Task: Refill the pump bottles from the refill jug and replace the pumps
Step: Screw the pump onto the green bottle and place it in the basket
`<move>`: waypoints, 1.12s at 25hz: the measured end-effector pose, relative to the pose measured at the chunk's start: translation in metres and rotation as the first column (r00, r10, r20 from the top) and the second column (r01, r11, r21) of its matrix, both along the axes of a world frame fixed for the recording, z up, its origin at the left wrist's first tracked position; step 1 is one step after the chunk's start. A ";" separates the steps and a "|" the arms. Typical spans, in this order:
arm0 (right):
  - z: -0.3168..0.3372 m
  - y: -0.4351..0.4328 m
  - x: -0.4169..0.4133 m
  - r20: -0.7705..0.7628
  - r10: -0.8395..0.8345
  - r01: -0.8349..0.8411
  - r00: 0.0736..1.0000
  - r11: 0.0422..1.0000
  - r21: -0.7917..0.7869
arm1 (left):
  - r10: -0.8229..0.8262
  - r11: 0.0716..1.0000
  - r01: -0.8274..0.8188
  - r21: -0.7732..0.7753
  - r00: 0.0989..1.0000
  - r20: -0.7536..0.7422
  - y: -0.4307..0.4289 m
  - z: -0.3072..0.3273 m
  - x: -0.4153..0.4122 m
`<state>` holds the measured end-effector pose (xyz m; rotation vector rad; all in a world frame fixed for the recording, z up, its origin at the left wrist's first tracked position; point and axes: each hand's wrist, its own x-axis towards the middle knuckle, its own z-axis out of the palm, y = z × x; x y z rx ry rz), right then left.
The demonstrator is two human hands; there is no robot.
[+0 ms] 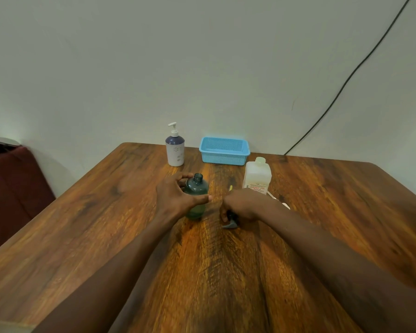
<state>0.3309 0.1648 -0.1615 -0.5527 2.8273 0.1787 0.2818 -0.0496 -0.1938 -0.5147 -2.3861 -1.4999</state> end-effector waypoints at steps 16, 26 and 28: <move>0.060 -0.028 -0.003 -0.421 -0.441 -0.248 0.793 0.397 -0.884 | 0.042 0.999 -0.042 0.004 0.998 0.050 -0.003 -0.007 -0.004; 0.088 -0.039 -0.005 -0.281 -0.475 -0.326 0.834 -0.013 -0.945 | -0.018 1.000 0.019 -0.016 0.999 0.049 0.009 -0.002 0.000; 0.088 -0.039 -0.006 -0.269 -0.470 -0.328 0.841 -0.047 -0.944 | -0.025 1.000 0.025 -0.009 0.999 0.043 0.012 0.000 0.003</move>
